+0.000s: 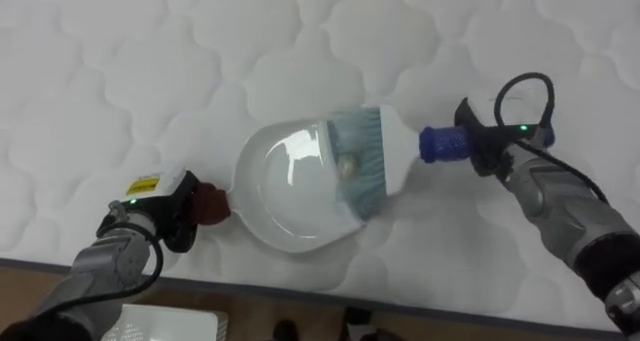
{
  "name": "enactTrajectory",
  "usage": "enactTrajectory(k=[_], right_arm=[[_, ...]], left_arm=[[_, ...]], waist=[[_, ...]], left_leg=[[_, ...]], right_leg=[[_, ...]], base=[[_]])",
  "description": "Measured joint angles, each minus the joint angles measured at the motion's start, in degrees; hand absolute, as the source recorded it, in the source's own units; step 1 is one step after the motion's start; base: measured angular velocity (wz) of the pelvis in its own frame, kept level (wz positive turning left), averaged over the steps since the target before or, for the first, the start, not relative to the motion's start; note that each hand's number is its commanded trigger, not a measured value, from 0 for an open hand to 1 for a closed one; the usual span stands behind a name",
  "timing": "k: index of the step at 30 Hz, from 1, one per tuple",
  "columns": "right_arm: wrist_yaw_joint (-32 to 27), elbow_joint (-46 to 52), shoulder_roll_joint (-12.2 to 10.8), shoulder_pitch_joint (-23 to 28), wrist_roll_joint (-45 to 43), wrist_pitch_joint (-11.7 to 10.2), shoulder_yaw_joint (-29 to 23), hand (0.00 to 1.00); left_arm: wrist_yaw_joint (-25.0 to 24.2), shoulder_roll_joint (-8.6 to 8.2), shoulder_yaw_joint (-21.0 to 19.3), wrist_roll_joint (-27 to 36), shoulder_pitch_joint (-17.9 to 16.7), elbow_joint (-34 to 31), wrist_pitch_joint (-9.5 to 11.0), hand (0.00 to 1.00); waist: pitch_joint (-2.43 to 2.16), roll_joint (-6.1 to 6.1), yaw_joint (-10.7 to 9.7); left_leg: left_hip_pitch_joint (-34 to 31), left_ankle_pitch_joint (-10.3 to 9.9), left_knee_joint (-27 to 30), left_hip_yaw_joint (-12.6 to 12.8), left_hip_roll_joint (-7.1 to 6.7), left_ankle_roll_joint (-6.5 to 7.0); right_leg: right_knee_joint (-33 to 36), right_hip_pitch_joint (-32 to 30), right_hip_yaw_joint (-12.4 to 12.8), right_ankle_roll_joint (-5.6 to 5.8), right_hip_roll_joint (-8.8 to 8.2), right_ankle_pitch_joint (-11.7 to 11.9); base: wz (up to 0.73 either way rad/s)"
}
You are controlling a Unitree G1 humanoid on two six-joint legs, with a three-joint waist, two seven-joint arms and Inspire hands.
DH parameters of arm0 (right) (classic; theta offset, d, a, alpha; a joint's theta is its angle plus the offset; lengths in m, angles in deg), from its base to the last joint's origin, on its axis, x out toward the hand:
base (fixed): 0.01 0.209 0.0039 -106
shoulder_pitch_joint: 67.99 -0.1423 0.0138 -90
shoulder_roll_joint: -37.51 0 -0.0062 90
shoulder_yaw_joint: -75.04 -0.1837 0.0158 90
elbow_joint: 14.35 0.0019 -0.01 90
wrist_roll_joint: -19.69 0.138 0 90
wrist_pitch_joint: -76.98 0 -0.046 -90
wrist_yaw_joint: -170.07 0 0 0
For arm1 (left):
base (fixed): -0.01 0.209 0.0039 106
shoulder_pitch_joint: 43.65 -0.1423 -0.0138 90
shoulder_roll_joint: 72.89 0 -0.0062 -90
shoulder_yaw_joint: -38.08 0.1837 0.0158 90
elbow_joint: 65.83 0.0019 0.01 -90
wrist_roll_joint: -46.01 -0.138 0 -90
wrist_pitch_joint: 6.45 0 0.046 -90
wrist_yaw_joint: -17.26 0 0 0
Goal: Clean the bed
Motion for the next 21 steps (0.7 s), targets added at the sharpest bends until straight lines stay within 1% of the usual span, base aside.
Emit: enactTrajectory(k=[1,3,5,6,8,16,21], right_arm=[[0.30,0.52,-0.28,0.18,1.58,-1.24,0.03,1.00],[1.22,1.73,-0.64,0.42,3.35,-1.97,0.04,1.00],[1.83,2.34,-0.95,0.45,4.78,-3.41,0.05,1.00],[1.92,2.35,-0.98,0.45,5.26,-3.73,0.04,1.00],[2.39,2.51,-0.95,0.44,6.06,-4.66,-0.04,1.00],[2.43,2.54,-0.78,0.44,6.06,-7.08,-0.11,1.00],[2.41,2.59,-0.49,0.44,6.06,-7.57,-0.18,1.00]], left_arm=[[0.08,-0.09,0.00,0.00,-0.14,0.03,0.01,1.00],[0.08,-0.26,0.00,-0.04,-0.17,0.04,0.03,1.00],[-0.04,-0.27,0.01,-0.05,-0.19,0.03,0.17,1.00],[-0.06,-0.28,0.02,-0.05,-0.27,0.03,0.22,1.00],[0.18,-0.35,-0.25,-0.16,-1.17,0.04,0.58,1.00],[2.26,-0.54,-0.51,-0.16,-2.14,1.55,1.81,1.00],[3.42,-0.57,-0.51,-0.16,-2.45,1.61,2.16,1.00]], waist=[[0.00,0.00,0.00],[-0.01,-0.02,0.01],[-0.05,-0.08,0.00],[-0.06,-0.09,0.00],[-0.09,-0.14,-0.07],[-0.11,-0.18,-0.25],[-0.12,-0.20,-0.45]], left_leg=[[0.12,0.03,-0.11,0.02,-0.07,-0.01],[0.21,0.15,-0.29,0.01,-0.21,0.03],[0.34,0.24,-0.52,0.01,-0.38,0.09],[0.38,0.25,-0.53,0.00,-0.40,0.11],[0.37,0.25,-0.28,0.01,-0.43,0.13],[0.71,0.25,-0.26,0.25,-0.55,0.13],[0.71,0.25,-0.21,0.26,-0.55,0.13]], right_leg=[[0.02,0.03,0.01,0.00,-0.04,0.00],[0.05,0.03,0.12,0.03,-0.12,-0.02],[0.15,0.02,0.26,0.14,-0.22,-0.08],[0.22,0.01,0.35,0.18,-0.23,-0.11],[0.34,0.01,0.60,0.28,-0.27,-0.16],[0.91,-0.04,0.89,0.38,-0.42,-0.45],[1.00,-0.05,0.91,0.37,-0.44,-0.45]], base=[[0.00],[0.00],[0.00],[0.00],[-0.02],[0.00],[0.00]])
